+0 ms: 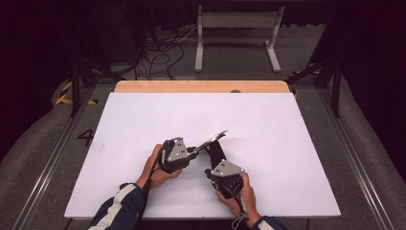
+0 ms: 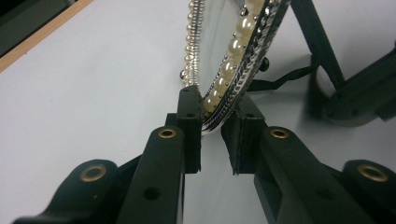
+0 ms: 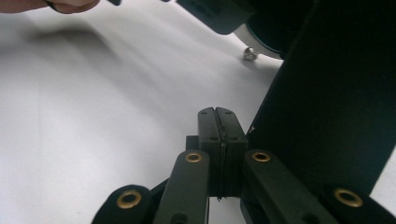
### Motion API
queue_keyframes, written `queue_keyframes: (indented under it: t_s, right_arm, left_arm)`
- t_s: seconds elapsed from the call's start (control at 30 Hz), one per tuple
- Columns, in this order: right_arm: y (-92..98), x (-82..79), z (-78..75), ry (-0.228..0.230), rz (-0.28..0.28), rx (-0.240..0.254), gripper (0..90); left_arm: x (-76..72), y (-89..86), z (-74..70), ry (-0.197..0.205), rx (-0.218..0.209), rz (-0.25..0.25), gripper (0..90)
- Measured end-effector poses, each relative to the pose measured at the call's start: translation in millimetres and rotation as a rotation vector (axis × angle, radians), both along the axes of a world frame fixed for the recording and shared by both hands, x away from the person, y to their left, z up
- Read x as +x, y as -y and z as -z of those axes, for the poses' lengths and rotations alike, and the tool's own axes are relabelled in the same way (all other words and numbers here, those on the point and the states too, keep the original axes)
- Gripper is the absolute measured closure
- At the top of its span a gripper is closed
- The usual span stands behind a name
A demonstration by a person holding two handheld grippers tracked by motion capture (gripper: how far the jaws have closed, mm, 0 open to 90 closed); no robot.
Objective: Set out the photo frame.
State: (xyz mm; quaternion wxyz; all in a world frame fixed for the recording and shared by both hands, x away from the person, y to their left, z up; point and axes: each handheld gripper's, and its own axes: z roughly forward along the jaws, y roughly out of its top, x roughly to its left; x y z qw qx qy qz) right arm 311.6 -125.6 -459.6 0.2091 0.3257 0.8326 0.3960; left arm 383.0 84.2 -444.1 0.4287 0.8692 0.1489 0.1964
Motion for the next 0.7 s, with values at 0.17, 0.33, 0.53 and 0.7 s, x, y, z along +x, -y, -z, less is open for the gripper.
queue_keyframes:
  t_s: [0.17, 0.33, 0.53, 0.7]
  right_arm:
    - [10.9, 5.0, -0.3, -0.015, 0.008, 0.031, 90.0]
    - [17.4, 7.9, -1.6, -0.021, 0.014, 0.043, 90.0]
    - [20.9, 10.6, -1.6, -0.031, 0.007, 0.048, 90.0]
    - [23.1, 12.1, -1.9, -0.033, 0.0, 0.046, 90.0]
  left_arm:
    - [-1.8, 0.8, -0.8, -0.002, 0.0, 0.009, 77.6]
    - [-5.0, 3.9, -2.2, 0.011, 0.008, 0.017, 77.7]
    - [-6.7, 5.0, -3.1, 0.022, 0.022, 0.022, 77.7]
    - [-7.9, 6.0, -3.6, 0.024, 0.029, 0.026, 77.4]
